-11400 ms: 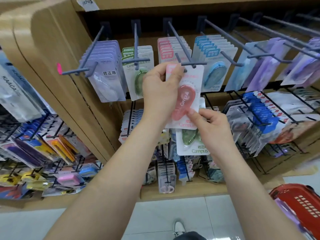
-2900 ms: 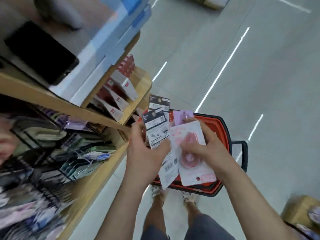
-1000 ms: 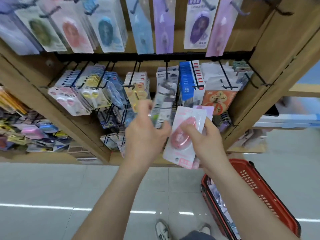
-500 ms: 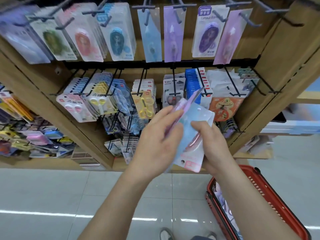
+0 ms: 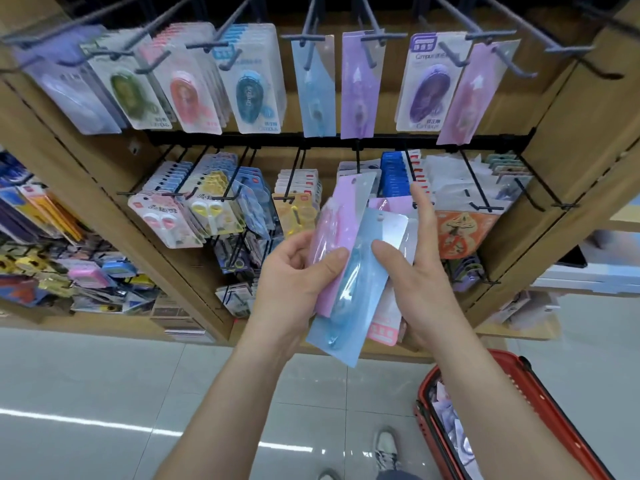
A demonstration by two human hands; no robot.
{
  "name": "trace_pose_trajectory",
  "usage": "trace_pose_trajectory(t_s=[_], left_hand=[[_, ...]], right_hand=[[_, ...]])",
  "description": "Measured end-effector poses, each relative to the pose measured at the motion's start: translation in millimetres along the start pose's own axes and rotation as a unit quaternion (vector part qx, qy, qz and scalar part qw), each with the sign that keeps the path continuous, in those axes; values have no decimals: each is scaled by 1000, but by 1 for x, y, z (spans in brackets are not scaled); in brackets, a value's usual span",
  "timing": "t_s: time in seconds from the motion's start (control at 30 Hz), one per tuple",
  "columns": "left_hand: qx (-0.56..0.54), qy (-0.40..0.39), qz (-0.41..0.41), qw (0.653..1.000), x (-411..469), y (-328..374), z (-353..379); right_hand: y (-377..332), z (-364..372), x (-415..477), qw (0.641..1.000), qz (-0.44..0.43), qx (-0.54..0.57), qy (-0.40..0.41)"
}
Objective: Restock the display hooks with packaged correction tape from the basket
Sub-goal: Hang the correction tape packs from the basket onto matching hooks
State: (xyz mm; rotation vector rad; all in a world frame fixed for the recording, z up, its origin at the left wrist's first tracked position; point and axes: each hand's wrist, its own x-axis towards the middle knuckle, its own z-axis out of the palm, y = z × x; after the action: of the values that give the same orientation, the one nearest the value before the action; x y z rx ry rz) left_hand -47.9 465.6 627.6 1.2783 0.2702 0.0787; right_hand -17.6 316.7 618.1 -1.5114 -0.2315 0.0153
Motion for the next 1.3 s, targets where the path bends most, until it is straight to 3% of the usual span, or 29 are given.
trace_pose_trajectory(t_s=[0.23,0.37,0.47,0.63,0.73,0.87,1.1,1.3], left_hand=[[125,121,63,983,8,-4,19],[136,113,83,981,15,-2,39],[124,112,51,985,25,0,50],[113,81,2,990,43,6,65],[133,66,-3,989,53,18,73],[249,52,56,966,64,32,83],[307,-127,143,932,86,35,131],[295,-182,179,921,100,26,165]], right_hand=[[7,-6,22,999,-2,-23,-27],[11,-18,39,997,39,4,-67],[9,-28,54,992,49,33,-112],[11,-46,72,987,23,-14,-156],[9,-55,77,992,13,-22,-127],[4,-79,84,995,-15,-57,-77],[-8,-136,84,986,-99,-116,70],[-13,-165,79,969,-143,-151,136]])
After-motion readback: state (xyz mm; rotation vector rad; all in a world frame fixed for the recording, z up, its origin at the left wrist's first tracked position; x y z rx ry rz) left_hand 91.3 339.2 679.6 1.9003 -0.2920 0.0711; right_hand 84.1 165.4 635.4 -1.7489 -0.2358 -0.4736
